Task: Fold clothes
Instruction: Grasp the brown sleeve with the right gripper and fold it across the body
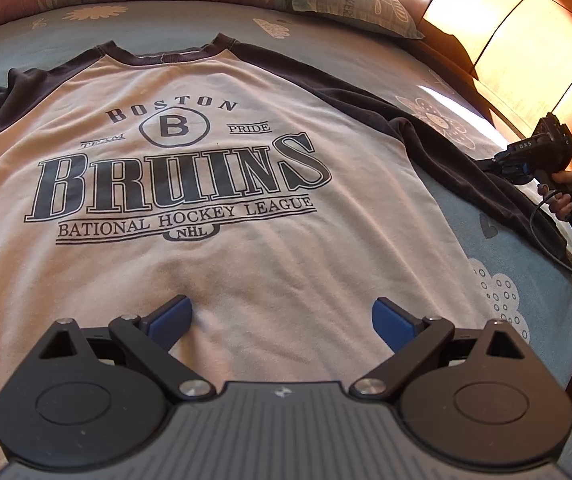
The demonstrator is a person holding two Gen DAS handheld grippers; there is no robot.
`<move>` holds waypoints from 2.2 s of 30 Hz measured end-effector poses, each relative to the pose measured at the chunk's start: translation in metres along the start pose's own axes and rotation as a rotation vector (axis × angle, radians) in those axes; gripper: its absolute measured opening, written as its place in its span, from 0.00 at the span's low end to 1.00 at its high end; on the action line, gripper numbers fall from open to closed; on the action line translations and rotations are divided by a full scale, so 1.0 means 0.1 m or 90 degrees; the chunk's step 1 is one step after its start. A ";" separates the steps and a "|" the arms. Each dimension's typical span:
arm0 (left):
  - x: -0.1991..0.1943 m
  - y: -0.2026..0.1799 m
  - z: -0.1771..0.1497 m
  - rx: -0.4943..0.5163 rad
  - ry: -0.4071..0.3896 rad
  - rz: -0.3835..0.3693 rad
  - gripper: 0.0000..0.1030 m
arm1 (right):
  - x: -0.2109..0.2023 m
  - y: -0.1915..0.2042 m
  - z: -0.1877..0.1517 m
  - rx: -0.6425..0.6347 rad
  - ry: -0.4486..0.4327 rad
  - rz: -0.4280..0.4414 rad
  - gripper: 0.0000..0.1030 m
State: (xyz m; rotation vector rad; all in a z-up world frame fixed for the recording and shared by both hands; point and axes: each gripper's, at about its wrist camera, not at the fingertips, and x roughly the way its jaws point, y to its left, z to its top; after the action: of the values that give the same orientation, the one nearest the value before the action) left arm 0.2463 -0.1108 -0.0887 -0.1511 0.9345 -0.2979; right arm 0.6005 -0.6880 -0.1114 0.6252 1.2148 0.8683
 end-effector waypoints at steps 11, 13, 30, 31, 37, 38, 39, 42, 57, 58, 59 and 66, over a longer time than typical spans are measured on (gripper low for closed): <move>0.02 -0.01 0.01 0.004 0.002 0.002 0.95 | -0.06 0.30 0.02 -0.085 -0.007 -0.096 0.07; 0.02 -0.01 0.01 0.002 0.002 0.000 0.95 | -0.07 0.26 0.02 -0.076 -0.006 -0.097 0.07; 0.03 0.00 -0.01 0.007 -0.004 -0.011 0.98 | -0.16 -0.19 -0.12 0.091 -0.054 0.013 0.01; 0.03 0.00 -0.01 0.007 -0.004 -0.011 0.98 | -0.16 -0.20 -0.12 0.096 -0.053 0.014 0.01; 0.03 -0.01 -0.02 0.011 -0.005 -0.009 0.98 | -0.14 -0.23 -0.12 0.121 -0.053 0.030 0.01; 0.03 -0.01 -0.02 0.010 -0.005 -0.009 0.99 | -0.14 -0.23 -0.12 0.121 -0.053 0.031 0.01; 0.03 -0.01 -0.02 0.010 -0.005 -0.009 0.99 | -0.14 -0.23 -0.12 0.121 -0.054 0.034 0.01; 0.03 -0.01 -0.01 0.011 -0.004 -0.008 0.99 | -0.14 -0.24 -0.13 0.124 -0.058 0.043 0.02; 0.05 -0.04 0.00 0.012 0.000 0.000 0.99 | -0.24 0.23 -0.06 0.016 -0.082 -0.134 0.02; 0.05 -0.04 -0.01 0.014 0.000 0.000 0.99 | -0.25 0.28 -0.05 0.003 -0.084 -0.153 0.02; 0.05 -0.04 -0.01 0.014 0.000 0.000 0.99 | -0.26 0.33 -0.04 -0.009 -0.086 -0.172 0.02; 0.05 -0.03 0.00 0.016 -0.001 -0.004 0.99 | -0.37 0.27 -0.19 0.001 -0.108 -0.171 0.31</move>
State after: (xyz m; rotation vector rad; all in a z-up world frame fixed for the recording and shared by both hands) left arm 0.2486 -0.1151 -0.0923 -0.1306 0.9288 -0.3159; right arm 0.5717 -0.7053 -0.0744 0.5126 1.1147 0.5770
